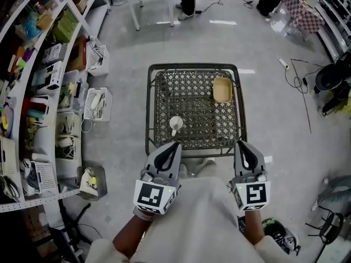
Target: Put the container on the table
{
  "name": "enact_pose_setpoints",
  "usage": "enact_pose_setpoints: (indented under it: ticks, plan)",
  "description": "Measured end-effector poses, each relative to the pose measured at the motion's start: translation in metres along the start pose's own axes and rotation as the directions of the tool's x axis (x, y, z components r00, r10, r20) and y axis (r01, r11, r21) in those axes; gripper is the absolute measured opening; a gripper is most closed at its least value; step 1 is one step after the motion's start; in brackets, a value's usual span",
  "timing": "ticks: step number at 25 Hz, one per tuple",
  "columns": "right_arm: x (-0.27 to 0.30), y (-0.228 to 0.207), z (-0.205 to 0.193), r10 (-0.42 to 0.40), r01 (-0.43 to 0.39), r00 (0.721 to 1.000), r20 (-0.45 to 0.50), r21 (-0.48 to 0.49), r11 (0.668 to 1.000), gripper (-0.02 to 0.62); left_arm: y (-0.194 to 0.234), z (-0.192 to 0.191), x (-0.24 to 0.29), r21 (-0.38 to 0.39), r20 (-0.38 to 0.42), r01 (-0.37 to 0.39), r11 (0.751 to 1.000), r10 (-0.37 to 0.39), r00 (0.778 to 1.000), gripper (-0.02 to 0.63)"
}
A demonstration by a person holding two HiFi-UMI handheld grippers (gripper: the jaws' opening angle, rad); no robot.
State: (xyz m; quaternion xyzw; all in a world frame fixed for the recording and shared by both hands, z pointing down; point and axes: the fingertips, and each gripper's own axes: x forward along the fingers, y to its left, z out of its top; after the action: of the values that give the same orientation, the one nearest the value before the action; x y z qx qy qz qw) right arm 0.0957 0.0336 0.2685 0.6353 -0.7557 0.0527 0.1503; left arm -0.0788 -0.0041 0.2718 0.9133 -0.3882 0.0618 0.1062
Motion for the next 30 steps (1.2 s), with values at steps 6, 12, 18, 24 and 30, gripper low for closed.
enact_pose_setpoints:
  ticks: [6, 12, 18, 24, 30]
  plan:
    - [-0.008, -0.003, 0.004, 0.005, -0.005, 1.0, 0.024, -0.005, 1.0, 0.021, -0.002, 0.004, 0.001, 0.003, 0.019, 0.0, 1.0, 0.0, 1.0, 0.025]
    - [-0.015, -0.006, 0.002, -0.01, 0.01, 1.0, 0.026, 0.018, 1.0, 0.021, -0.007, 0.006, -0.003, 0.006, 0.022, 0.005, 1.0, -0.005, 1.0, 0.025]
    - [-0.017, 0.0, 0.0, -0.016, 0.015, 1.0, 0.024, 0.025, 1.0, 0.021, -0.007, 0.005, -0.008, 0.001, 0.012, 0.006, 1.0, -0.006, 1.0, 0.025]
    - [-0.021, 0.005, 0.0, -0.02, 0.019, 1.0, 0.02, 0.026, 0.999, 0.021, -0.009, 0.002, -0.01, -0.004, 0.009, 0.015, 1.0, -0.015, 1.0, 0.025]
    - [-0.023, 0.013, 0.001, -0.019, 0.019, 1.0, 0.017, 0.024, 1.0, 0.021, -0.009, 0.002, -0.015, -0.01, 0.013, 0.021, 1.0, -0.021, 1.0, 0.025]
